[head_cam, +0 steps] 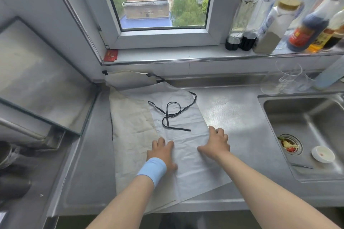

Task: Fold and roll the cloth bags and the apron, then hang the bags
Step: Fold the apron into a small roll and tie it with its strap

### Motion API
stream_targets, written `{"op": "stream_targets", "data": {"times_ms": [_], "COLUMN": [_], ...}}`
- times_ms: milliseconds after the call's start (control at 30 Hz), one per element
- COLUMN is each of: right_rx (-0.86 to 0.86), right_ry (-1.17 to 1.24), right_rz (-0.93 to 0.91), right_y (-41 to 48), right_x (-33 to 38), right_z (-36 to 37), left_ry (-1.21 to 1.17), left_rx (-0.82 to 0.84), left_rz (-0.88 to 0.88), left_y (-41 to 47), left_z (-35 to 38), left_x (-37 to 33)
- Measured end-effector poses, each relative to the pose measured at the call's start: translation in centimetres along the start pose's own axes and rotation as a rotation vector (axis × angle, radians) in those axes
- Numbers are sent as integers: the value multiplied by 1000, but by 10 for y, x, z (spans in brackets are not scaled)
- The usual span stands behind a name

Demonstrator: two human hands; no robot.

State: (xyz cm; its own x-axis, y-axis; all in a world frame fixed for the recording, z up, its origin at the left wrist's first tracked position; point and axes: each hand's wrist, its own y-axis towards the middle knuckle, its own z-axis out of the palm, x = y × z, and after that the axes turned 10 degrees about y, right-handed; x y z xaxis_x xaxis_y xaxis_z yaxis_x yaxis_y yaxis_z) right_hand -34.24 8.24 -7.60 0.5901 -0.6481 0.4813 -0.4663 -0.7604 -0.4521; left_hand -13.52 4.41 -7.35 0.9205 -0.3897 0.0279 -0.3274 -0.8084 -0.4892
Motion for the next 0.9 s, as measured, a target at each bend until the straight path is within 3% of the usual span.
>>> {"op": "stream_targets", "data": {"times_ms": [167, 367, 433, 567, 633, 767, 900], "right_rx": [-23, 77, 162, 372, 498, 587, 881], "right_ry": [-61, 177, 387, 612, 592, 446, 332], "right_rz": [-16, 77, 66, -49, -146, -326, -270], "right_y": [-11, -20, -22, -34, -44, -73, -95], "right_x": [-6, -5, -2, 27, 53, 108, 141], "right_z": [0, 0, -10, -38, -48, -41, -5], "left_ry": [25, -52, -230, -928, -1084, -1441, -1491], "left_rx": [-1, 15, 36, 192, 227, 271, 306], "left_rz": [-44, -21, -21, -64, -106, -191, -293], "left_y": [-3, -6, -5, -18, -29, -47, -63], "left_z": [12, 10, 3, -27, -45, -69, -71], "left_x": [-5, -1, 8, 25, 33, 56, 88]}}
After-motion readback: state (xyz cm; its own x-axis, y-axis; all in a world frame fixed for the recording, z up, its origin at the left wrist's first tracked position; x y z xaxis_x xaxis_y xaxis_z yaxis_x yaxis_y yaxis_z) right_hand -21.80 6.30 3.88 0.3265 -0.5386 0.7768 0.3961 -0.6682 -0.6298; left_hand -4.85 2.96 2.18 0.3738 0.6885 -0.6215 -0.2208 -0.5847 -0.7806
